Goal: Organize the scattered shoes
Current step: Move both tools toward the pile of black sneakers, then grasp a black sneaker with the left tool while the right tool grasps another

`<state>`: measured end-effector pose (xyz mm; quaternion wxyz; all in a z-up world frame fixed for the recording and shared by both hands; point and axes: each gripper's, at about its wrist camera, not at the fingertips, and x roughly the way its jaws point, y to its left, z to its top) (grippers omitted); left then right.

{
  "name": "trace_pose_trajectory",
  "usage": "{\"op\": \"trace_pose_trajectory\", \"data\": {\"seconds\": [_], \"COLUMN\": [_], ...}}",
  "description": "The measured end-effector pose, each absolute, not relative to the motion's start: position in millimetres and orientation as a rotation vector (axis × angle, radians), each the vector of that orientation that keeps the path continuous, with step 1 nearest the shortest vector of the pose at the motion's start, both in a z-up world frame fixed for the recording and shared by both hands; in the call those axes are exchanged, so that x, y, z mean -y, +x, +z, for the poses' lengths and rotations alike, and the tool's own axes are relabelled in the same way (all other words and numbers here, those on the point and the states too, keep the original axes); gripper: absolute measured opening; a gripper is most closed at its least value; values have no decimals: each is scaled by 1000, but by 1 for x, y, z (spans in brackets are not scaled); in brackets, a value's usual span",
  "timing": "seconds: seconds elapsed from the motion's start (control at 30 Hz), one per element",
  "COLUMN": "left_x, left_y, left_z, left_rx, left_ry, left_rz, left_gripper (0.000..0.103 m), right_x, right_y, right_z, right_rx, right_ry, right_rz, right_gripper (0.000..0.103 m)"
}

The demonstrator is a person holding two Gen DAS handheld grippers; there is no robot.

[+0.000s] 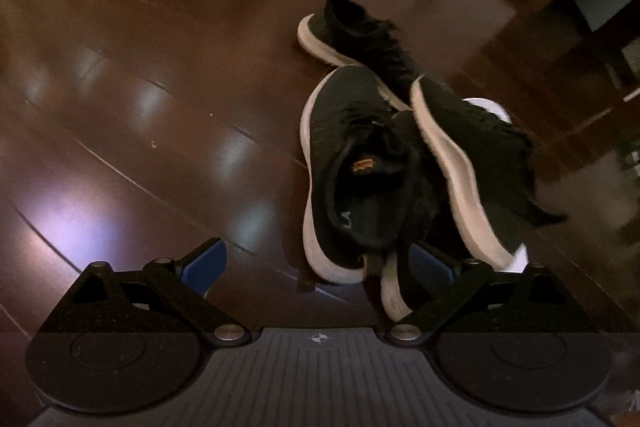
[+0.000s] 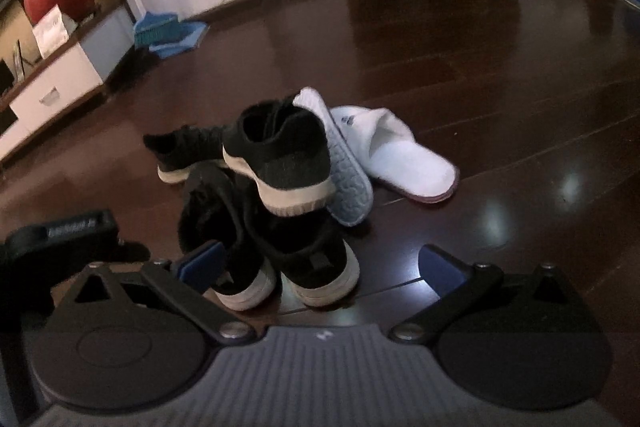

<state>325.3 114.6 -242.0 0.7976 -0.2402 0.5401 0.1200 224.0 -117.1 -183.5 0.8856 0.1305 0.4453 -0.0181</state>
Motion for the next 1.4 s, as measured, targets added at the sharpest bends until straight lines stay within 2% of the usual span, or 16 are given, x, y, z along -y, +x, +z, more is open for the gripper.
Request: {"op": "trace_pose_trajectory", "data": {"seconds": [0.13, 0.23, 0.4, 0.47, 0.53, 0.57, 0.6, 0.67, 0.7, 0.77, 1.07, 1.1, 1.2, 1.27, 1.33, 1.4], "left_x": [-108, -103, -95, -93, -97, -100, -103, -106, -105, -102, -89, -92, -99, -98, -96, -92], "left_y": [338, 347, 356, 356, 352, 351, 349, 349, 351, 353, 328, 327, 329, 336, 344, 354], "left_z": [-268, -286, -289, -295, -300, -302, -304, -301, -296, -289, -295, -294, -288, -282, -280, -283], "left_rx": [-1210, -1244, -1260, -1269, -1250, -1250, -1251, -1258, -1264, -1278, -1339, -1321, -1271, -1227, -1199, -1192], "left_ry": [-511, -508, -523, -526, -577, -609, -651, -680, -681, -658, -639, -664, -723, -756, -781, -790], "left_rz": [279, 294, 300, 309, 321, 316, 300, 264, 245, 228, 217, 222, 223, 221, 237, 251], "left_gripper": [91, 78, 77, 82, 82, 78, 73, 40, 32, 0, 0, 3, 19, 58, 73, 73], "right_x": [120, 123, 125, 126, 126, 127, 128, 129, 131, 132, 150, 151, 155, 154, 154, 154], "right_y": [226, 226, 227, 227, 227, 227, 226, 224, 223, 223, 206, 204, 200, 200, 204, 207], "right_z": [-196, -205, -212, -214, -217, -216, -216, -214, -214, -217, -217, -217, -216, -219, -224, -230], "right_rx": [-939, -954, -964, -968, -972, -971, -970, -969, -968, -966, -971, -970, -967, -967, -975, -983], "right_ry": [275, 276, 271, 269, 267, 268, 264, 256, 252, 252, 268, 267, 265, 271, 276, 281], "right_rz": [-43, -36, -29, -27, -23, -18, -15, -13, -13, -18, -43, -42, -40, -31, -25, -19], "right_gripper": [103, 103, 103, 103, 103, 103, 103, 103, 103, 103, 103, 103, 103, 103, 103, 103]}}
